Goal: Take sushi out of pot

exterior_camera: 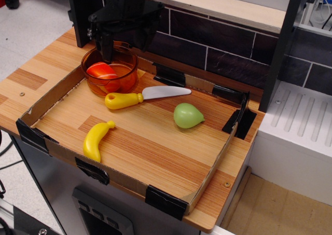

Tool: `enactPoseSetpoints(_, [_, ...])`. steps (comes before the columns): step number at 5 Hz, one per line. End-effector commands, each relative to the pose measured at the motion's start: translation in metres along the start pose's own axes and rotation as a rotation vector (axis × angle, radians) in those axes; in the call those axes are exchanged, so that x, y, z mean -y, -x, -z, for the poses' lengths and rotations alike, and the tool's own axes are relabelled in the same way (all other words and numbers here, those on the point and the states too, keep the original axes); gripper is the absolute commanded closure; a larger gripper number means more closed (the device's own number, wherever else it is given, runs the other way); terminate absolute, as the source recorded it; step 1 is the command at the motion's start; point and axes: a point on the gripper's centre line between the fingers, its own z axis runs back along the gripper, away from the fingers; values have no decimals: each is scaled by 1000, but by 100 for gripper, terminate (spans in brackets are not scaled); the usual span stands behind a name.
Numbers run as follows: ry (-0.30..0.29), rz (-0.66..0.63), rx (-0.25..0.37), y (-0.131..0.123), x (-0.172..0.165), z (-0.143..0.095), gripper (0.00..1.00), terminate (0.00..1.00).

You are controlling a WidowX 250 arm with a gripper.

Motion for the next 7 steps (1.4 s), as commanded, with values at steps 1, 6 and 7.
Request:
enactPoseSetpoints(1, [78, -73, -61, -28, -10, 13, 0, 0])
enactPoseSetpoints(6, [51, -130, -113, -34, -1, 45, 0, 0])
enactPoseSetpoints(7, [30, -139, -105, -34, -2, 46, 0, 0])
